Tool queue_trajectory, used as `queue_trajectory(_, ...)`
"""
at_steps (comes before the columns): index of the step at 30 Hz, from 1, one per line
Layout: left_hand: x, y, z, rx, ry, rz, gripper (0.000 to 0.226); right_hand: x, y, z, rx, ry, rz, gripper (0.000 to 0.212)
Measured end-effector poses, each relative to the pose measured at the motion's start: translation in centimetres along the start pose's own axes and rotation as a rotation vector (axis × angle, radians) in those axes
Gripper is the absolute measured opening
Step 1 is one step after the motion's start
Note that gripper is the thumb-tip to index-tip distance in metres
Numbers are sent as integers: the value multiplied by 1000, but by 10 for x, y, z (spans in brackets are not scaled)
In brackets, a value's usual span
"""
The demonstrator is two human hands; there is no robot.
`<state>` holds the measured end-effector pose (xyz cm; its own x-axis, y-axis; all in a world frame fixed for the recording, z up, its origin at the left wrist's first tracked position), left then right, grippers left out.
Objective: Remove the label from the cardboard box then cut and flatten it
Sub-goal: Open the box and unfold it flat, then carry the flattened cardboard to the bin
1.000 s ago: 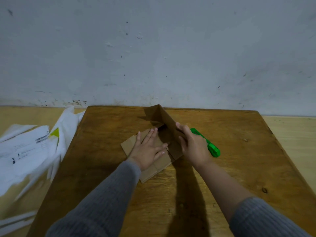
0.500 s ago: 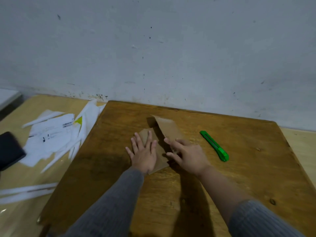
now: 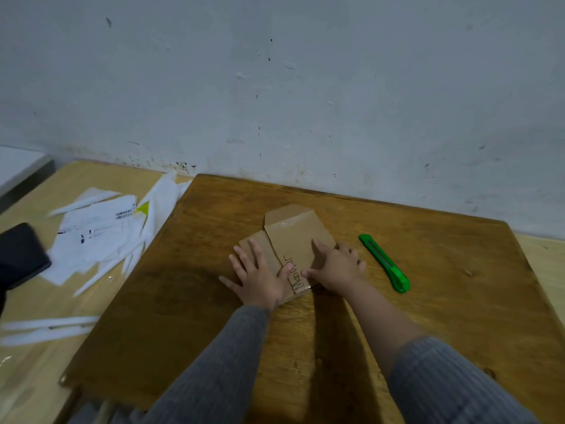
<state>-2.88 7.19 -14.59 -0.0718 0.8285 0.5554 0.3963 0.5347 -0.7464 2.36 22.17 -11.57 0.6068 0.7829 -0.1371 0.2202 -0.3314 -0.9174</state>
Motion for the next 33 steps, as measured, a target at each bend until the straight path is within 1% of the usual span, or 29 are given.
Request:
queue_trajectory(2, 5, 0, -6, 61, -49, -105, 108, 2, -3, 5, 13, 10, 62, 98)
queue_trajectory(5, 12, -4, -9, 131, -63, -281, 109, 9, -3, 6, -19, 9, 252, 116)
queue_trajectory(8, 18, -12, -14, 178, -63, -485, 116, 16, -3, -8, -16, -42, 384, 121)
queue_trajectory(11, 31, -19, -31, 211, 33, -573, 122, 28, -15, -27, 97, -90, 434, 122)
queue_trajectory(13, 39, -24, -44, 207, 74, -556, 123, 39, -28, -39, 174, -123, 430, 120)
queue_trajectory(18, 62, -27, -83, 179, 230, -457, 120, 74, -52, -79, 271, -171, 462, 111)
queue_trajectory(22, 82, -20, -123, 99, 408, -421, 117, 117, -70, -121, 343, -173, 424, 102)
queue_trajectory(25, 92, -13, -153, 30, 517, -362, 119, 149, -79, -159, 354, -114, 359, 102)
queue_trajectory(27, 98, -4, -173, -32, 579, -343, 118, 167, -77, -187, 370, -65, 388, 105)
queue_trajectory(29, 102, 7, -197, -84, 635, -319, 118, 185, -70, -217, 387, -22, 443, 103)
queue_trajectory(33, 109, 40, -244, -180, 711, -306, 118, 227, -50, -271, 463, 84, 503, 80)
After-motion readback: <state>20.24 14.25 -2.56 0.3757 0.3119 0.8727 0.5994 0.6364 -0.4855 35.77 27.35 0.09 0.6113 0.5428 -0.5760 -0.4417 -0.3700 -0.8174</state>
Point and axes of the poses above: each hand's wrist, its own z-axis towards the middle knuckle, its own y-axis out of the palm, x = y × z, the point moved 3 cm from there along z, towards the middle knuckle, and after that the axes turned 10 degrees about -z, right-handed, at the moved point
